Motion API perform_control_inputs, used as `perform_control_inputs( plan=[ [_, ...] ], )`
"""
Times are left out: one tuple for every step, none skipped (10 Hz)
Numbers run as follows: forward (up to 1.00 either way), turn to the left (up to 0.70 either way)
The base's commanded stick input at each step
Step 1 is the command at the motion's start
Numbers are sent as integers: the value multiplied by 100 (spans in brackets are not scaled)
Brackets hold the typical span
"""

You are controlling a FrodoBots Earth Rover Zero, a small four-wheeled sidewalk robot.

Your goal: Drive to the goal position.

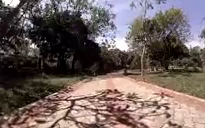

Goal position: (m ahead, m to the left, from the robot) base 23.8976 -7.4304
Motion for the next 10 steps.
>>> perform_control_inputs(
  plan=[
    [70, 0],
    [70, 0],
    [70, 0],
    [70, 0],
    [70, 0],
    [70, 0],
    [70, 0],
    [70, 0],
    [70, 0],
    [70, 0]
  ],
)
